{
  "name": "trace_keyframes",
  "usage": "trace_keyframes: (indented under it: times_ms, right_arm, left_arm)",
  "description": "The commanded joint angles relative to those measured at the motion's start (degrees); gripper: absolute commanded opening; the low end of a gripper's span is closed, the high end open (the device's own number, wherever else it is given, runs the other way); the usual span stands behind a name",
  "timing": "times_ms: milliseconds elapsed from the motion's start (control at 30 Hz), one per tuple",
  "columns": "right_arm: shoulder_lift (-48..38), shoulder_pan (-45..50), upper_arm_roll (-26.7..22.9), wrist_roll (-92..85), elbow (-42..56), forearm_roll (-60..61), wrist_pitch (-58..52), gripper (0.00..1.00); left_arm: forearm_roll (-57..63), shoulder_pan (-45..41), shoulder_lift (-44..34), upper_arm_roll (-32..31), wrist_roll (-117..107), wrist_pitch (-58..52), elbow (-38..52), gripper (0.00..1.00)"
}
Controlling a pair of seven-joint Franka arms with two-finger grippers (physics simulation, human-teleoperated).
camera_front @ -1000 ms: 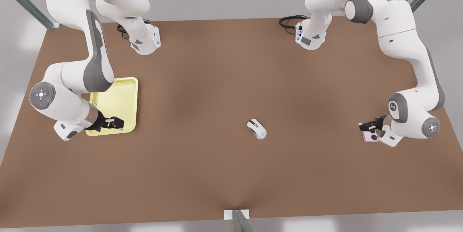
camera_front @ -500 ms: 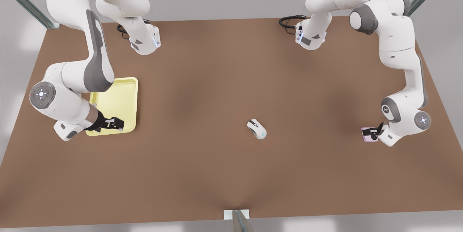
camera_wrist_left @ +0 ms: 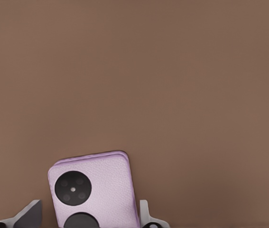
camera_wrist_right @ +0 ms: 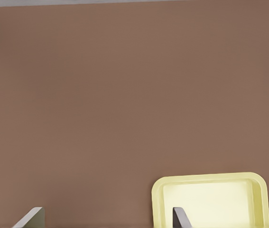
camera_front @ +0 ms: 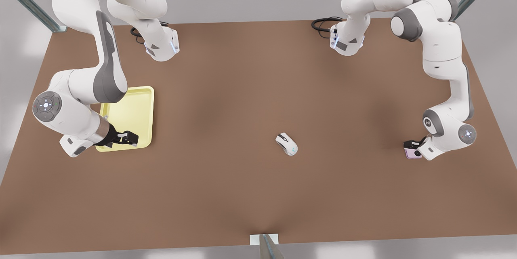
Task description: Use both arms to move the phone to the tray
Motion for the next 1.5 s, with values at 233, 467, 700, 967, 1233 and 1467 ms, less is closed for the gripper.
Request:
trace_keyframes:
  times_ms: [233, 467, 700, 967, 1233, 1467]
  right_arm:
    - [-0.1, 0.0, 0.0, 0.1, 0.1, 0.1, 0.0, 1.00]
    - [-0.1, 0.0, 0.0, 0.1, 0.1, 0.1, 0.0, 1.00]
    - [0.3, 0.0, 0.0, 0.1, 0.1, 0.1, 0.0, 1.00]
    - [0.3, -0.6, -0.6, 0.2, -0.4, -0.5, -0.6, 1.00]
    - [0.3, -0.7, -0.6, 0.1, -0.3, -0.4, -0.7, 1.00]
    - [0.3, -0.7, -0.6, 0.1, -0.3, -0.2, -0.6, 1.00]
  left_arm:
    - [-0.4, -0.3, 0.8, -0.1, -12.0, 0.8, 0.3, 1.00]
    - [-0.5, -0.3, 0.8, -0.1, -16.4, 0.9, 0.5, 1.00]
    - [0.1, -0.3, 1.4, -0.2, -18.2, 1.5, 0.5, 0.72]
    - [0.3, -0.3, 1.3, -0.3, -18.6, 1.4, 0.6, 0.73]
    - [0.4, -0.3, 0.6, -0.6, -19.5, 1.3, 0.7, 0.73]
    - [0.2, -1.7, -1.7, -2.2, -23.7, 0.4, 0.1, 0.73]
